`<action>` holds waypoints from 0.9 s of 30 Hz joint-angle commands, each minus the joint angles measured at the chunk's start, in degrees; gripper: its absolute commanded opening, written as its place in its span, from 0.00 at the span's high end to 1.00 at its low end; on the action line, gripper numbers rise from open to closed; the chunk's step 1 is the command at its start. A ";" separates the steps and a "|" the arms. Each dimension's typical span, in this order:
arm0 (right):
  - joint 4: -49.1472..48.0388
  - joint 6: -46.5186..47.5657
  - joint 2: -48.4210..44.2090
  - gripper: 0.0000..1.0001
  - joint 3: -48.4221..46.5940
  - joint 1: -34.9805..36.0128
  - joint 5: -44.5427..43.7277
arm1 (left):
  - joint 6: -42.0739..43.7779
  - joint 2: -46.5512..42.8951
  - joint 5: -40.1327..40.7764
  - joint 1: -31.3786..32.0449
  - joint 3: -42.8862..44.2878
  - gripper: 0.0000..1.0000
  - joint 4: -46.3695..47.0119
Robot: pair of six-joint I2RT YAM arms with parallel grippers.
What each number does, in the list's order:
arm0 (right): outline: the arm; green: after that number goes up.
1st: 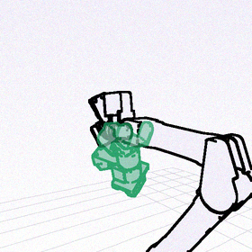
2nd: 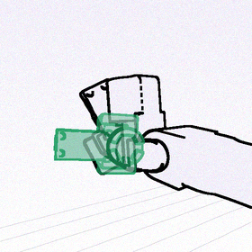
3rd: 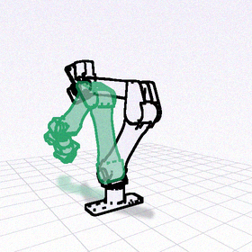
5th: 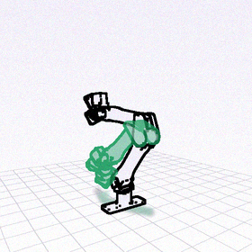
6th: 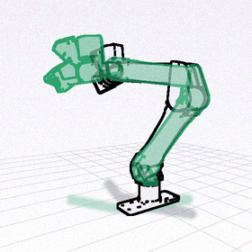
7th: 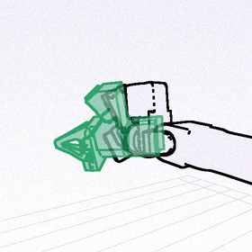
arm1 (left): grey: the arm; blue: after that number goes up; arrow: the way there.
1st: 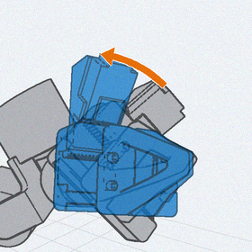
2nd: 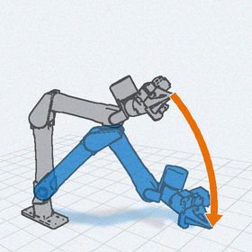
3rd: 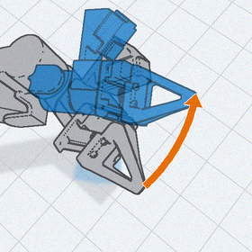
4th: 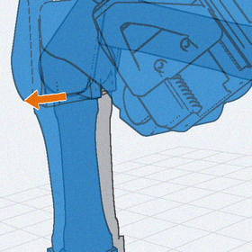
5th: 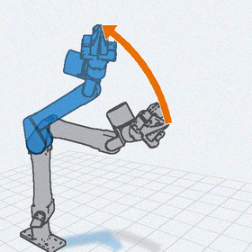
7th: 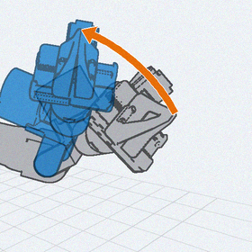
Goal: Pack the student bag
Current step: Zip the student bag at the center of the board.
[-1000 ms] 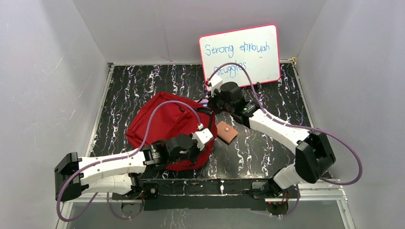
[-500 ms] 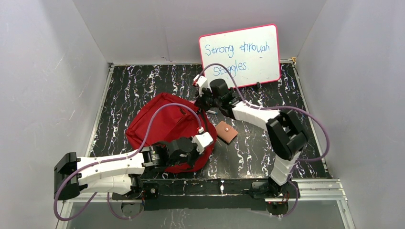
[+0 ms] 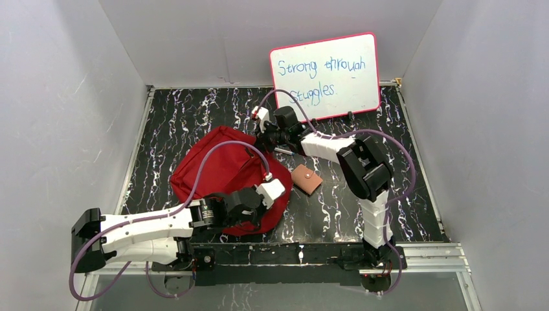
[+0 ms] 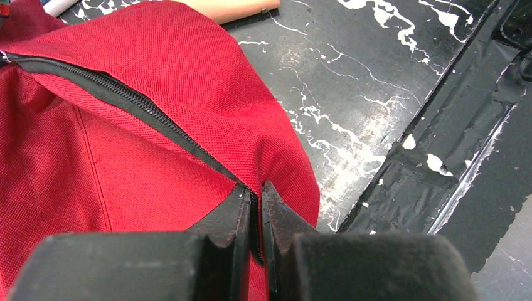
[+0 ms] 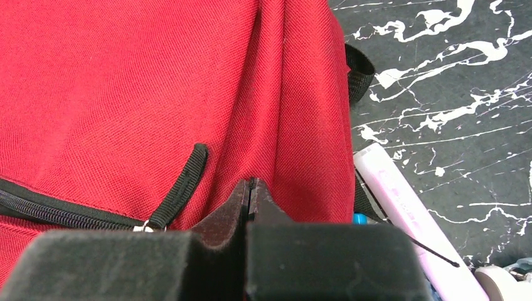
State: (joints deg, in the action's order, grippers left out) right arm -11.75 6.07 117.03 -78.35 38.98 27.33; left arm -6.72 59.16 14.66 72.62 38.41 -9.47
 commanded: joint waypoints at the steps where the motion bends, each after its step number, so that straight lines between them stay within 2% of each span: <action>1: -12.60 3.03 -3.21 1.00 -2.17 -3.64 -8.17 | -3.72 -2.68 -7.08 3.76 2.80 0.90 -1.94; 2: -12.70 3.04 -4.92 1.00 -0.78 -3.60 -8.85 | -4.32 -2.80 -5.28 3.76 2.87 0.79 -2.07; 3: -12.70 2.97 -6.81 1.00 0.64 -3.63 -9.23 | -4.76 -3.01 -3.95 3.76 2.96 0.73 -2.17; 7: -8.19 1.91 -13.85 1.00 4.91 -3.64 -9.75 | -5.37 -3.63 1.58 3.76 3.44 0.55 -2.07; 9: -6.61 0.31 -16.68 1.00 7.26 -3.61 -8.77 | -5.85 -4.04 3.95 3.76 3.63 0.49 -1.88; 13: -6.01 -2.21 -22.08 1.00 12.41 -3.60 -6.57 | -6.72 -6.69 8.47 3.76 2.84 0.44 -0.64; 20: -4.14 -1.69 -28.39 1.00 17.00 -3.64 -4.99 | -6.59 -12.98 11.75 3.74 -0.81 0.40 4.78; 24: -3.51 -1.37 -29.28 1.00 17.82 -3.60 -3.31 | -6.59 -12.65 13.92 3.76 -0.89 0.38 6.28; 27: -3.54 -1.90 -28.64 1.00 17.54 -3.65 -2.92 | -5.17 -8.66 15.22 3.76 0.35 0.38 8.86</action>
State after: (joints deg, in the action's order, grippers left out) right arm -13.45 4.71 91.05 -60.49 35.31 22.06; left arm -12.62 47.18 25.78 76.25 37.95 -5.21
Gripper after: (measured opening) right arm 0.035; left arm 0.621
